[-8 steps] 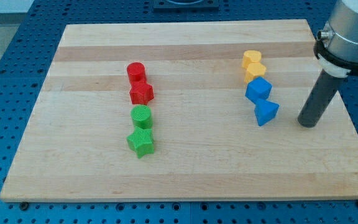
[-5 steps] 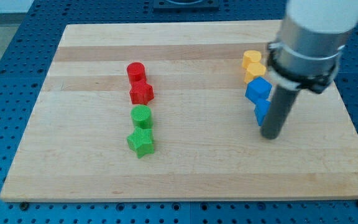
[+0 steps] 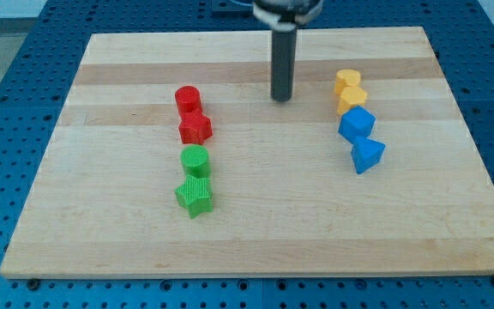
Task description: Push the yellow heart to the right
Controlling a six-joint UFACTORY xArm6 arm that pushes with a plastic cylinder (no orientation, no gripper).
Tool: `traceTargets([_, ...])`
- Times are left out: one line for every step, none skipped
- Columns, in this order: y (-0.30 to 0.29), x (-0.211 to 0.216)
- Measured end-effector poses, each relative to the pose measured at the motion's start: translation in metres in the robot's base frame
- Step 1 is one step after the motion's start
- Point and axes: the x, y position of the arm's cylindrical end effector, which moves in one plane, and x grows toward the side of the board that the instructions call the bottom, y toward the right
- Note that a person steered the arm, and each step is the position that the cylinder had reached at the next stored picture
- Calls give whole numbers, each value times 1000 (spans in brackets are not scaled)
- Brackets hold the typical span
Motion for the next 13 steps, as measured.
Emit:
traceTargets([18,-11])
traceTargets([51,-12])
traceTargets([53,-2])
traceTargets([52,10])
traceTargets([52,13])
traceTargets([56,9])
traceTargets([90,3])
traceTargets([116,-3])
traceTargets([137,-3])
traceTargets([155,-3])
traceTargets([168,-3])
traceTargets([167,-3])
traceTargets([130,-7])
